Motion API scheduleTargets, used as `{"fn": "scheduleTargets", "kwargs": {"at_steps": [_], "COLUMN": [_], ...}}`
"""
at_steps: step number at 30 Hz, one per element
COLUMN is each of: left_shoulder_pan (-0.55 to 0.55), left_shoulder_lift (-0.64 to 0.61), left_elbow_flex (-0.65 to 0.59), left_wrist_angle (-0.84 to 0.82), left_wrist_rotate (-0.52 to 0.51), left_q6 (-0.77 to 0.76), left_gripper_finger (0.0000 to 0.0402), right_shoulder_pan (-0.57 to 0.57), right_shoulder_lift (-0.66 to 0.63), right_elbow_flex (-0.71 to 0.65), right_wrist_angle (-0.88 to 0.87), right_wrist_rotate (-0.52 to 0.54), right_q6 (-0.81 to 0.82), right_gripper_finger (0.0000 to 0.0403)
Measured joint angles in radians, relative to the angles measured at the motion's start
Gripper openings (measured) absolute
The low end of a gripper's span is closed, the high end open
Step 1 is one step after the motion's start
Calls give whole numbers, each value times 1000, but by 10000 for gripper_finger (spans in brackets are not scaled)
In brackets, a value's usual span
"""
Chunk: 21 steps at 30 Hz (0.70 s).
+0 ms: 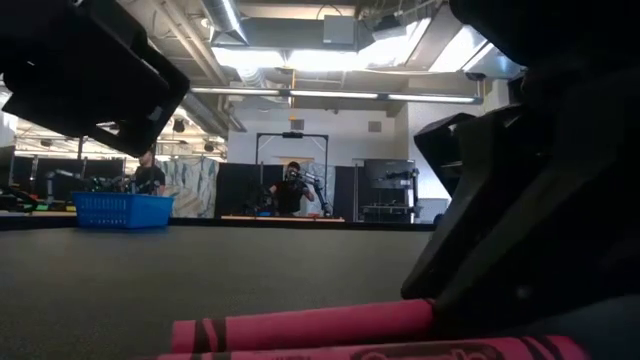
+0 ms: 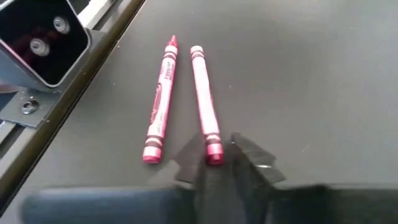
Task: Sort crayons
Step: Put the red crayon into the blue bin
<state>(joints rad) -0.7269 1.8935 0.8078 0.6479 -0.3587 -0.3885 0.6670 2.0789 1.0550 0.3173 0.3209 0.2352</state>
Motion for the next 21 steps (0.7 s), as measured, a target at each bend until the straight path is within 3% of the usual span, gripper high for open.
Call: {"fn": "scheduleTargets", "kwargs": {"at_steps": [4, 6, 11, 15, 21], "left_shoulder_pan": [-2, -7, -16, -50, -124], "left_shoulder_lift": [0, 0, 0, 0, -29], "left_elbow_flex": [0, 0, 0, 0, 0], "left_wrist_angle": [0, 0, -1, -7, -49], "left_wrist_rotate": [-46, -74, -79, -88, -246], "left_q6": [-3, -3, -51, -93, -49], "left_gripper_finger": [115, 114, 112, 111, 111], "right_shoulder_pan": [-1, 0, 1, 1, -2], "right_shoulder_lift": [0, 0, 1, 2, -14], "right_elbow_flex": [0, 0, -1, -2, -5], "right_wrist_angle": [-11, -12, -13, -15, -57], "right_wrist_rotate": [7, 20, 47, 92, 202], "right_q6": [0, -4, -4, -5, -39], "right_gripper_finger": [22, 10, 28, 17, 10]}}
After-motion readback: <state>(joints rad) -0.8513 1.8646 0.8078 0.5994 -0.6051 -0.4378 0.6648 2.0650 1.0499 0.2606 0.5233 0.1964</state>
